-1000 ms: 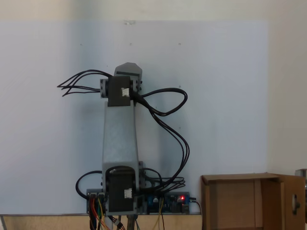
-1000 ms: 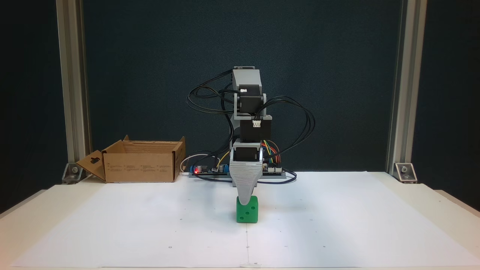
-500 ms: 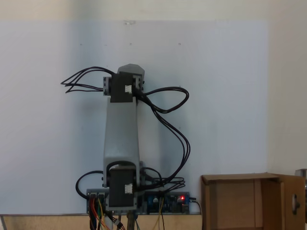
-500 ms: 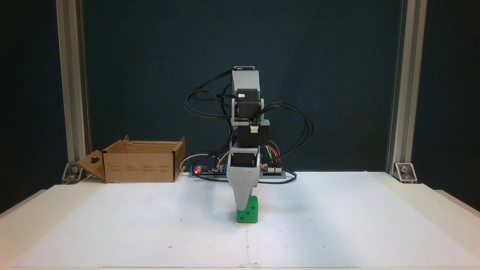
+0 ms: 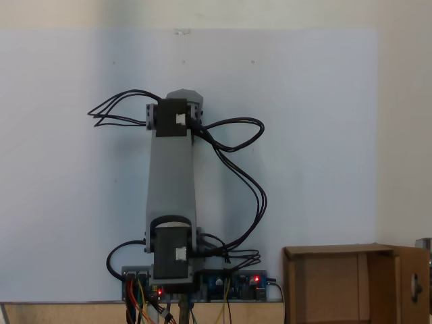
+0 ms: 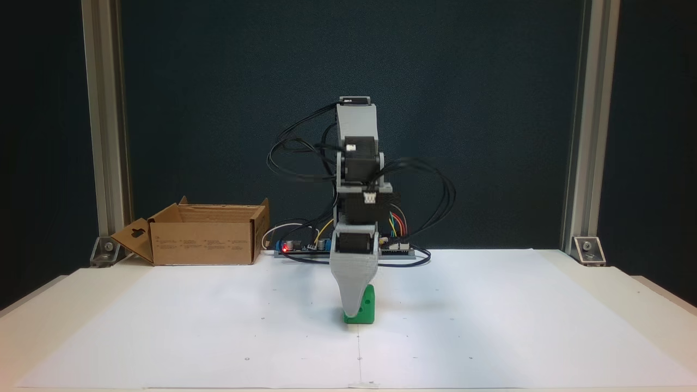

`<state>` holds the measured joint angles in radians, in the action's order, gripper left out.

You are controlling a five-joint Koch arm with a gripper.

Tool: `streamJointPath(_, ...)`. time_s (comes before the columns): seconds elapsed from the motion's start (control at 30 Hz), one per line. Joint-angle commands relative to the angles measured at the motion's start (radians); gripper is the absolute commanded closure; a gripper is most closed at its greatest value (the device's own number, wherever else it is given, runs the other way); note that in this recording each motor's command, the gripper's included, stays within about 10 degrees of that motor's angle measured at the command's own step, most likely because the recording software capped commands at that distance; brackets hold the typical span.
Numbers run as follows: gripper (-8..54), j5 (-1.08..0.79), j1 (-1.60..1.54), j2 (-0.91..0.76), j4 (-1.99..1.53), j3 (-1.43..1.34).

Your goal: Grasp a green dice and put it in the bin.

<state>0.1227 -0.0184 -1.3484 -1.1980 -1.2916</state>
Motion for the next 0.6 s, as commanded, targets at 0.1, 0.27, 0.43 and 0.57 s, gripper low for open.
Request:
streamJointPath(0.1, 5.9, 0.043, -0.026, 0.008, 0.009, 0.012)
streamJointPath(0.27, 9.1, 0.044, -0.037, 0.025, 0.009, 0.003)
streamJointPath(0.43, 12.8, 0.044, -0.041, 0.037, 0.011, -0.009)
streamJointPath(0.57, 16.3, 0.044, -0.038, 0.037, 0.020, -0.015)
